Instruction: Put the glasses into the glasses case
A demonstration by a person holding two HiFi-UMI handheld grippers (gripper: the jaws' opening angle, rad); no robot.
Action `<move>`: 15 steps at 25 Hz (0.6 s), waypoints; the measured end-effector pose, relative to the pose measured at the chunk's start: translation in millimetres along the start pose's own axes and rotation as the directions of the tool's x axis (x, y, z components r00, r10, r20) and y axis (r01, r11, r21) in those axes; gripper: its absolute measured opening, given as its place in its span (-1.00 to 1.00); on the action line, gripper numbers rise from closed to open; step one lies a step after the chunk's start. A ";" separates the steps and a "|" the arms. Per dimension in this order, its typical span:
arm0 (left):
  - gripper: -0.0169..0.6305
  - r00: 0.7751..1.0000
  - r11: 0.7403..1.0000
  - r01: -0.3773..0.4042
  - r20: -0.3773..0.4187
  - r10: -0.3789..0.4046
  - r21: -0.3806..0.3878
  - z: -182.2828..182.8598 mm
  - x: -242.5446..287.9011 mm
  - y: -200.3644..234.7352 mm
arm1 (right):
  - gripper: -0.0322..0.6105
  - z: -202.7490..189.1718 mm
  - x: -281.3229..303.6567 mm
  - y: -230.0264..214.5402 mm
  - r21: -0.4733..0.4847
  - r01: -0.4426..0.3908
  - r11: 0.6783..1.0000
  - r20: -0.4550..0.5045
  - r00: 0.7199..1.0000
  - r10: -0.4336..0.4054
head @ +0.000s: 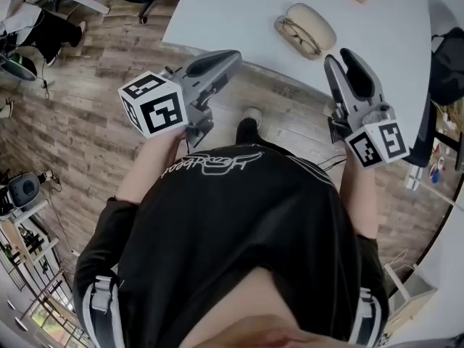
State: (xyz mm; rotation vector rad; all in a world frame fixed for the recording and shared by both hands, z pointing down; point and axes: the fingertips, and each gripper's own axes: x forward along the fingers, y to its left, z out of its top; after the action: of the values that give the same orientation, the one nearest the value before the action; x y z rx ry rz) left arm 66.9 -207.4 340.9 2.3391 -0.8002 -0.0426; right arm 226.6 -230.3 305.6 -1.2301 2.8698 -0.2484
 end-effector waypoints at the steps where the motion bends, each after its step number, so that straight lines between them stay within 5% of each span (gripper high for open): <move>1: -0.93 1.000 1.000 0.006 0.014 -0.006 0.009 0.9 -3.4 -7.1 | -0.45 6.4 -6.4 7.9 0.008 -0.012 1.000 0.018 1.000 0.012; 9: -0.93 0.997 0.996 0.051 0.061 -0.056 0.075 -19.9 -44.8 -73.4 | -0.55 16.8 -54.6 95.9 0.018 -0.155 0.988 0.081 0.985 0.153; 15: -0.93 0.994 0.974 0.085 0.052 -0.098 0.212 -46.6 -73.7 -134.1 | -0.72 6.2 -104.0 150.4 0.082 -0.222 0.972 0.065 0.974 0.218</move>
State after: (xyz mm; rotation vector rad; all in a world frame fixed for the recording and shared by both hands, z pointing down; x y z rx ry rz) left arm 89.6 -59.3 284.7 2.5850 -0.7579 -0.0750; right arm 190.8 -54.2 271.4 -0.8804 2.8795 -0.3269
